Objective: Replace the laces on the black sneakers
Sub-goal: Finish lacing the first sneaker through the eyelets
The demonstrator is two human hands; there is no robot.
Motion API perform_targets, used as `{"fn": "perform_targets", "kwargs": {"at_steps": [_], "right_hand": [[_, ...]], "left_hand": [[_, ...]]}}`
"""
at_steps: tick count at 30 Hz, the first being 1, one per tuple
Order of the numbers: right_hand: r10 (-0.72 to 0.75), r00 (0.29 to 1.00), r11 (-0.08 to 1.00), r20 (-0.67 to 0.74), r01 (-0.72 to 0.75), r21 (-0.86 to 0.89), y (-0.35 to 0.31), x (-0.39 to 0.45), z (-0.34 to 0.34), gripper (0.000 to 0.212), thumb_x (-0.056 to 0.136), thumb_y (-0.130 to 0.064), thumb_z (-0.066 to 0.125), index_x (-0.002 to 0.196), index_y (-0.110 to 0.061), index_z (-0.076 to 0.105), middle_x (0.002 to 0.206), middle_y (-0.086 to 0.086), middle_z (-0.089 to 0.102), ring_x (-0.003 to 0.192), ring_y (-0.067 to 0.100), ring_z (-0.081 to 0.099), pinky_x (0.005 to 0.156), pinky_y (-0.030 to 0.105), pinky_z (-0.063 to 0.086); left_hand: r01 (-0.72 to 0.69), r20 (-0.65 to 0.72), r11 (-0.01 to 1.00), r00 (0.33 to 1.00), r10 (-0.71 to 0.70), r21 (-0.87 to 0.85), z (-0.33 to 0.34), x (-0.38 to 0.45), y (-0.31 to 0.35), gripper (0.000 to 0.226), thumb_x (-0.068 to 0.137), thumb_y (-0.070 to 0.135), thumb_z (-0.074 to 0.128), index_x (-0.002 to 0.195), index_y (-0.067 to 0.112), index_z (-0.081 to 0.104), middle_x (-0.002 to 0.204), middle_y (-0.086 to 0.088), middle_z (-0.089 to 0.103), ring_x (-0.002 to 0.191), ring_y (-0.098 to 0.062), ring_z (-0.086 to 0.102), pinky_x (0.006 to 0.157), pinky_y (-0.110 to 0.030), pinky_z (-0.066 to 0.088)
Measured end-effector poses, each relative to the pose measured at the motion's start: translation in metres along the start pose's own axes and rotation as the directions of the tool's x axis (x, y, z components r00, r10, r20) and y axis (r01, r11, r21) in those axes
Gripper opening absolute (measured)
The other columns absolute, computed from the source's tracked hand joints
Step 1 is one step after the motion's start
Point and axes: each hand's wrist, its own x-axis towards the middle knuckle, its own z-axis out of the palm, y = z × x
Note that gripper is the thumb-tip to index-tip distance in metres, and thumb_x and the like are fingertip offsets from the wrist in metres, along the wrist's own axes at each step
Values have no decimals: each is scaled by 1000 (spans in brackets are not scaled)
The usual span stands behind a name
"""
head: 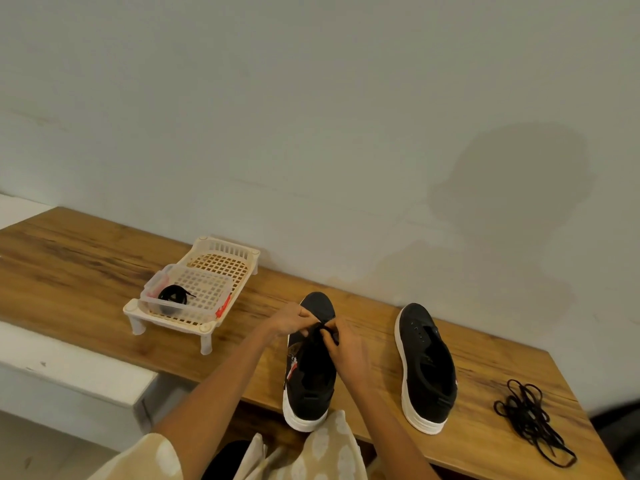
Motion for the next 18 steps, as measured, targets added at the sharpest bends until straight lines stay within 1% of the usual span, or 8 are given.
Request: {"fn": "perform_targets", "kwargs": {"at_steps": [2,5,9,10,12,14,15,18], "right_hand": [[-29,999,1000,17,29,-10,2,0,0,21,97,-33,49,111,-23,59,106,-4,64,91,9,58,71,18,44],[-72,996,996,51,75,-56,3,-1,-3,29,97,-35,49,119,-22,62,114,-4,61,101,13,56,74,18,40],[-50,997,996,58,54,-65,-2,-2,-5,31,97,-35,49,124,-26,60,117,-5,60,101,14,56,73,20,42],[-48,997,996,58,52,-73,-4,-2,-5,31,97,-35,48,125,-26,60,117,-5,60,101,14,56,71,19,40],[-52,998,995,42,55,-80,-7,-3,-6,31,98,-35,47,124,-26,61,115,-4,61,100,13,57,68,18,36],[-45,999,995,30,47,-84,-9,-3,-7,30,98,-35,47,122,-26,62,113,-3,63,100,13,57,67,18,34],[-33,999,996,29,35,-78,-11,-3,-7,30,97,-35,48,121,-26,63,113,-4,63,100,13,57,66,18,34],[-7,999,999,45,10,-54,-11,-1,-7,29,95,-38,50,118,-28,66,112,-4,64,98,13,58,66,19,39]], "left_hand": [[13,-106,994,994,-25,-108,3,-1,1,25,98,10,47,103,-4,67,75,-1,60,63,-6,57,53,-10,47],[-21,-215,958,976,-43,-286,5,-3,4,21,99,9,43,90,1,60,77,-8,59,49,-4,60,47,-11,47],[-57,-337,954,940,-48,-295,6,-3,8,16,99,17,47,98,3,55,90,-12,64,65,-9,59,51,-16,50],[-53,-336,967,941,-36,-251,5,-3,7,18,97,23,51,102,6,52,92,-11,65,66,-10,59,57,-21,52],[-30,-199,988,980,0,-148,-3,-10,4,32,91,33,61,111,13,46,89,-5,66,67,-15,61,64,-27,52],[-26,-13,999,1000,25,-33,-11,-18,-1,50,84,31,70,122,17,41,95,-8,68,76,-20,65,70,-29,53],[-39,18,999,999,39,-12,-13,-21,-4,57,83,25,72,129,16,39,99,-11,67,82,-23,66,75,-30,53],[-76,-71,996,995,73,-43,-11,-26,-6,61,84,10,69,137,14,37,89,-7,63,82,-20,62,76,-25,51]]}}
